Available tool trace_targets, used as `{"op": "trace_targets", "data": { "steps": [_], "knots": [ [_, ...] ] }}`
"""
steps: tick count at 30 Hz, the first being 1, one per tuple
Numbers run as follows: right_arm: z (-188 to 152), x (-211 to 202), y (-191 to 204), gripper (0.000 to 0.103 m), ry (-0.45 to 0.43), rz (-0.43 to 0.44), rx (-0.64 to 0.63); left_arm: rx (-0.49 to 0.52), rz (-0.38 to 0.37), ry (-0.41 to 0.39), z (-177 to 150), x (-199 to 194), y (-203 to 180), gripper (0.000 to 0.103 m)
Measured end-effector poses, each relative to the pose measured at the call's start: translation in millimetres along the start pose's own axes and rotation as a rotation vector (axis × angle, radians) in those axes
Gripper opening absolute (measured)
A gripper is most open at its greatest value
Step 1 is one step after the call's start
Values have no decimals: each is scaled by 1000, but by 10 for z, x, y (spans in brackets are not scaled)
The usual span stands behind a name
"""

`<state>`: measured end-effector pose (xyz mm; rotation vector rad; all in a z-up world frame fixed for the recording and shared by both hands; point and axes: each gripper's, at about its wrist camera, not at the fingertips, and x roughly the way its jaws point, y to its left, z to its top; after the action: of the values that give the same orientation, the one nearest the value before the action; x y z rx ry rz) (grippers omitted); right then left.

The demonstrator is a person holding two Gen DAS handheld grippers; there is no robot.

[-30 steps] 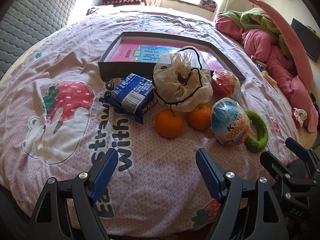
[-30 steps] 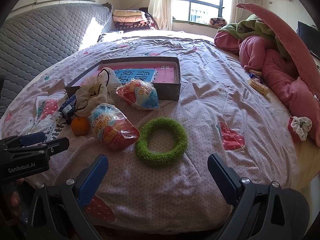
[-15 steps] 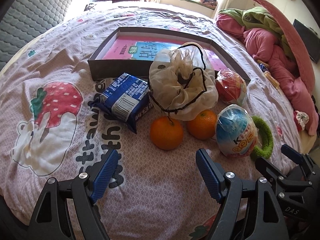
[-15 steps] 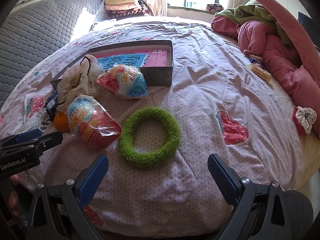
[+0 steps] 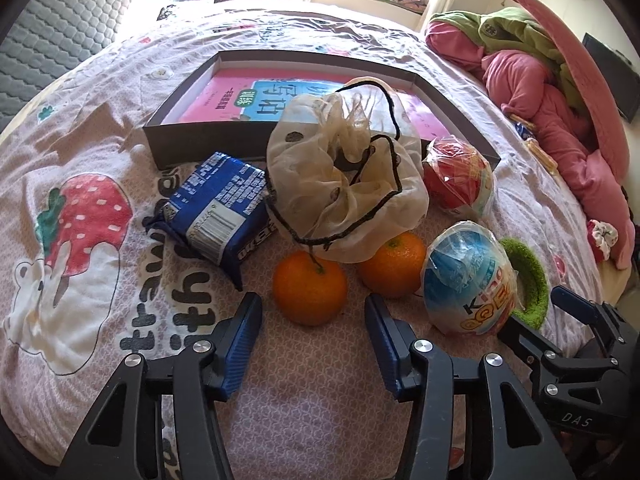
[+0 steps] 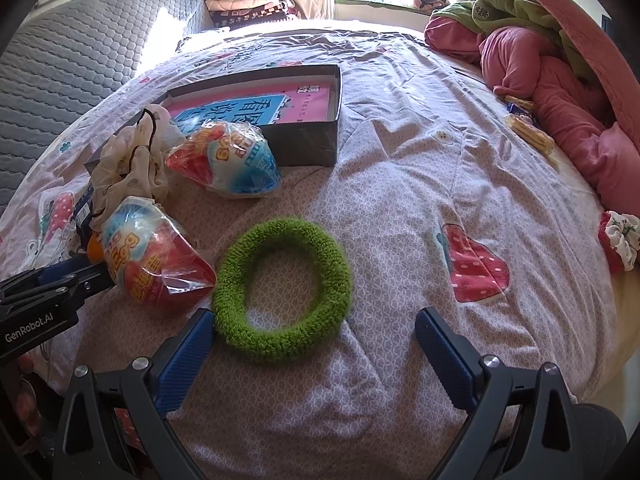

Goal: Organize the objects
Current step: 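Move the left tool toward a tangerine while the right tool approaches the green ring, then close the left tool on the tangerine while the right tool grasps the green ring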

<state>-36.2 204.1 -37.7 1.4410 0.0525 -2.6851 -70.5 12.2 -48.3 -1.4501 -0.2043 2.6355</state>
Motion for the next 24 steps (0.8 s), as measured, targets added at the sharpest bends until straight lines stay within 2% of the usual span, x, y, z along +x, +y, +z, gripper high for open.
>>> {"op": "trace_targets", "data": {
  "steps": [7,11,16,18,22,24],
  "knots": [
    [50,97,10,100,24,15,-17,7,3,0,45,70,-51,53],
    [93,168,20,100,37,21,-32,6,17,3,73,106,-46,45],
    [156,251,93,96,27,-7,-108,2,25,1,108,131,-33,39],
    [176,257,93,90,23,-2,-114,1,23,-3,117,135,-25,38],
    [161,223,111,71,6,25,-130,6,24,-7,103,123,-37,37],
    [154,210,132,65,-3,33,-139,8,21,-9,91,113,-39,37]
  ]
}}
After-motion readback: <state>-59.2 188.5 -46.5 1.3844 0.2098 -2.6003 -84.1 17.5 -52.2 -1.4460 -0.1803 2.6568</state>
